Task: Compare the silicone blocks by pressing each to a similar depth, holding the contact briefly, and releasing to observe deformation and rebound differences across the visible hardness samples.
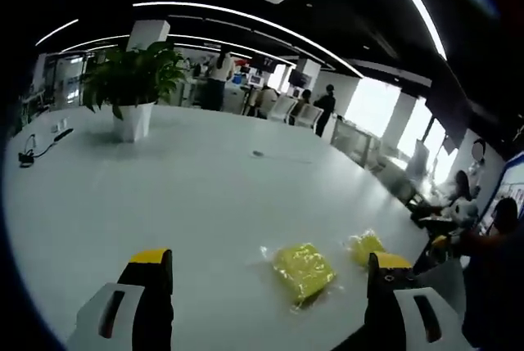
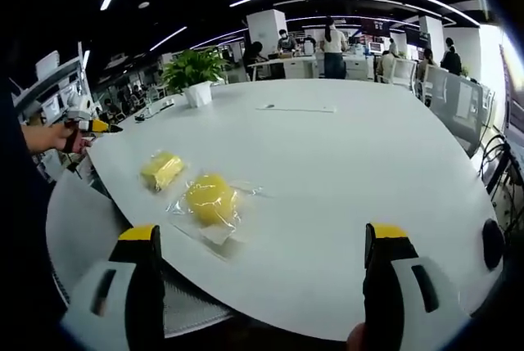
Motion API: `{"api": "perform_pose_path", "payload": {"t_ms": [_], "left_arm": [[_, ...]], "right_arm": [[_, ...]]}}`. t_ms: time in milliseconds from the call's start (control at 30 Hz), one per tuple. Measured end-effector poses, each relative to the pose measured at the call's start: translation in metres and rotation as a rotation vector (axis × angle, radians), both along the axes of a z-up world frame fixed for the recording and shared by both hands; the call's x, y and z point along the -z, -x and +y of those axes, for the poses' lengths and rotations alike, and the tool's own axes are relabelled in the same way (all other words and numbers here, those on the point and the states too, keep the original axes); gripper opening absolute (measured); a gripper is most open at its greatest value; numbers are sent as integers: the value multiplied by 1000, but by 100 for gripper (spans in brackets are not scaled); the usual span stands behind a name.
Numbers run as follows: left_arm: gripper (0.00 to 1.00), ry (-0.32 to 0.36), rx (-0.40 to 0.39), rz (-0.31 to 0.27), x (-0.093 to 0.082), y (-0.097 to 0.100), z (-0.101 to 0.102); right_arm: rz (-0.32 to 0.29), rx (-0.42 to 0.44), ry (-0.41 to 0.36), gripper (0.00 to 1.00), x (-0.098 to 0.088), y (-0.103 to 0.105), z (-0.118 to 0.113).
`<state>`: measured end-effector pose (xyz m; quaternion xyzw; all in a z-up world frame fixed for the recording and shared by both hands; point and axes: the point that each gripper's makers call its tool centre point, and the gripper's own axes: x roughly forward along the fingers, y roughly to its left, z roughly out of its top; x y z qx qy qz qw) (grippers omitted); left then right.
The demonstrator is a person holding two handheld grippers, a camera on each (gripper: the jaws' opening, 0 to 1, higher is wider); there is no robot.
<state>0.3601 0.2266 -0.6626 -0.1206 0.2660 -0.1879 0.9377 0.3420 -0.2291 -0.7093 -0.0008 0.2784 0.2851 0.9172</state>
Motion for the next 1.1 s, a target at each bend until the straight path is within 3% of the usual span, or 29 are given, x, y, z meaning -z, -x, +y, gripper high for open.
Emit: {"api": "perform_pose_path", "payload": {"t_ms": [133,367,533,733,1100], "left_arm": [[100,34,0,42,-4,0,-6],[100,33,-27,55,-8,-5,-7],[100,75,-51,79,-10,-9,-4],[100,60,-5,124,-6,-7,-10],[100,150,-32,193,-2,-10,-20]], "right_arm": [[-3,-6,-1,97,-1,0,0],[-9,-17,2,97,-5,0,1],[-9,-12,-2,97,-4,-1,1],[-6,-11,0,97,-3,-2,1],[-9,-5,-7,97,-6,-4,6]]}}
